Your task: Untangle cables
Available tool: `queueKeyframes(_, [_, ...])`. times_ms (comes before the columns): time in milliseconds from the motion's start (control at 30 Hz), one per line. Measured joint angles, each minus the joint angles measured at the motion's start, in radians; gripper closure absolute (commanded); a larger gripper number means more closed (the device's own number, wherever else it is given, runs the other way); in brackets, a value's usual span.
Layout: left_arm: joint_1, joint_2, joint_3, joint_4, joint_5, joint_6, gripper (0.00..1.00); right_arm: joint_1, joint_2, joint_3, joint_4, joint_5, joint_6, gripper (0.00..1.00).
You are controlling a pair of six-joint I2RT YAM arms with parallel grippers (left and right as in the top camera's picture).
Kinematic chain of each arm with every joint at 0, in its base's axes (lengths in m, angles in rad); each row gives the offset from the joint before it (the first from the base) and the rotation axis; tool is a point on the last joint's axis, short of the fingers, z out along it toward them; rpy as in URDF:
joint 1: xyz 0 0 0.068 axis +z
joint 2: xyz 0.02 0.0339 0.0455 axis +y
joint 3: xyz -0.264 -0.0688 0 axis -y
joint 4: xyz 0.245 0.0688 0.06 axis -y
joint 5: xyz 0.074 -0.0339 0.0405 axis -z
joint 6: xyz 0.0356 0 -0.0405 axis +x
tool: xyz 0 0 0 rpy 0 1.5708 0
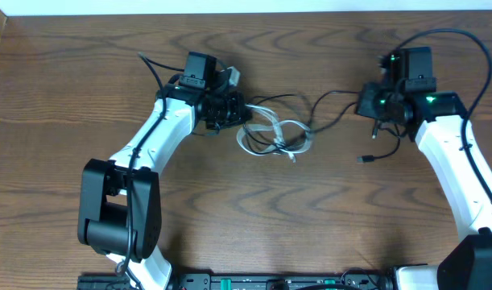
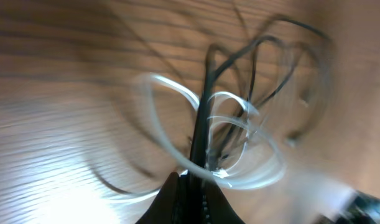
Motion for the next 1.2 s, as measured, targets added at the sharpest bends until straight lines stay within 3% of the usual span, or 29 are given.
queueKeyframes(167, [0.006,0.0,0.0,-0.031,-0.115,0.008,0.92,-0.005,0.029,0.0,-0.026,0.115,0.027,0.96])
queueKeyframes(200, [0.005,0.0,0.0,-0.034,-0.126,0.011,0.92,-0.005,0.04,0.0,-0.016,0.111,0.024,0.9])
queueKeyframes(233, [0.005,0.0,0.0,-0.038,-0.129,0.014,0.92,-0.005,0.056,0.0,0.005,0.094,0.01,0.75])
queueKeyframes(300, [0.0,0.0,0.0,-0.039,-0.123,0.031,0.92,-0.003,0.089,-0.001,0.063,-0.016,-0.058,0.57])
queueKeyframes(433, [-0.005,0.0,0.0,-0.042,-0.034,0.071,0.92,0.009,0.098,-0.001,0.18,-0.25,-0.181,0.4])
queueKeyframes(800, [-0.004,0.0,0.0,-0.039,0.348,0.101,0.92,0.135,0.098,-0.001,0.28,-0.573,-0.353,0.39])
queueKeyframes(1033, [-0.004,0.0,0.0,-0.039,0.426,0.101,0.92,0.199,0.131,-0.001,0.254,-0.632,-0.473,0.44])
queueKeyframes(1200, [-0.003,0.0,0.0,-0.039,0.434,0.101,0.92,0.218,0.178,-0.001,0.213,-0.641,-0.525,0.41])
